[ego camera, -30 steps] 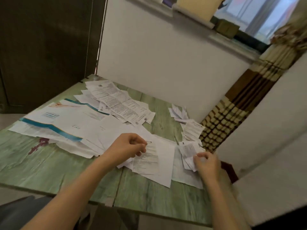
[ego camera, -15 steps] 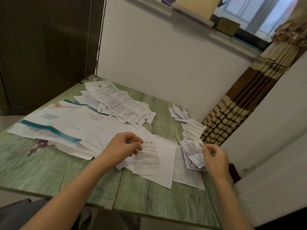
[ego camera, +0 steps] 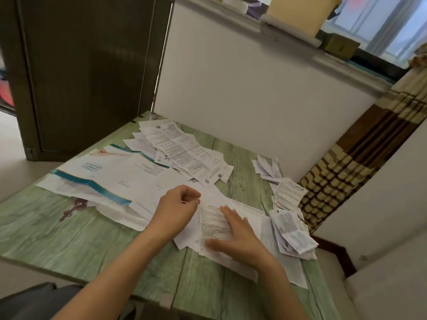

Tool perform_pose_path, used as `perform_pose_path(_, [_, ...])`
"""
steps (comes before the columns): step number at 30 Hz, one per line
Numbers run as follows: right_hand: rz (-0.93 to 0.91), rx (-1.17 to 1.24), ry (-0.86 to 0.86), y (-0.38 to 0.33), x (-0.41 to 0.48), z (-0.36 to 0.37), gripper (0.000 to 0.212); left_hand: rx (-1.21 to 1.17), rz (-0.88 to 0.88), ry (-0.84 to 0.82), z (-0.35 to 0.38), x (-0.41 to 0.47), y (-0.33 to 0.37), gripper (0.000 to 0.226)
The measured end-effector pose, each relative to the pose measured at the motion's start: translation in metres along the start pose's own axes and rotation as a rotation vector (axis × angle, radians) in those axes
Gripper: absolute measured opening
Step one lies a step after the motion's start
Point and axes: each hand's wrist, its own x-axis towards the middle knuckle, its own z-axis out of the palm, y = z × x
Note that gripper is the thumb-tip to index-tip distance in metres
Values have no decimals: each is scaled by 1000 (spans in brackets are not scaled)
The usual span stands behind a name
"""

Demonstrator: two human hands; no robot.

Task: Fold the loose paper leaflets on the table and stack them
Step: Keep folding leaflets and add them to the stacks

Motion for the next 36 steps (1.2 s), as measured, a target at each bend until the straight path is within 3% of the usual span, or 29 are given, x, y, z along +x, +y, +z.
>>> perform_pose_path(12, [-55,-67,150,0,7,-5,57,-24,-10,-23,-2,2,2,17])
perform_pose_path(17, [-115,-88,339,-2,1,7,23,-15,-24,-18,-6,2,0,14])
perform_pose_path(19, [-127,69,383,-3,-3,5,11,-27,-21,-16,-8,3,0,12])
perform_pose_path(22, [-75,556,413,-14,-11,-7,16,-94,-7,-73,-9,0,5,14])
perform_pose_path(26, [-9,1022,291,-27,-7,-12,14,-159,-26,-227,-5,-4,12,28])
perform_pose_path(31, [8,1066,149,-36,17,-11,20,-141,-54,-40,1,1,5,6])
perform_pose_path(36, [-5,1093,103,-40,34,-9,17,-104,-75,-25,-4,13,-1,14])
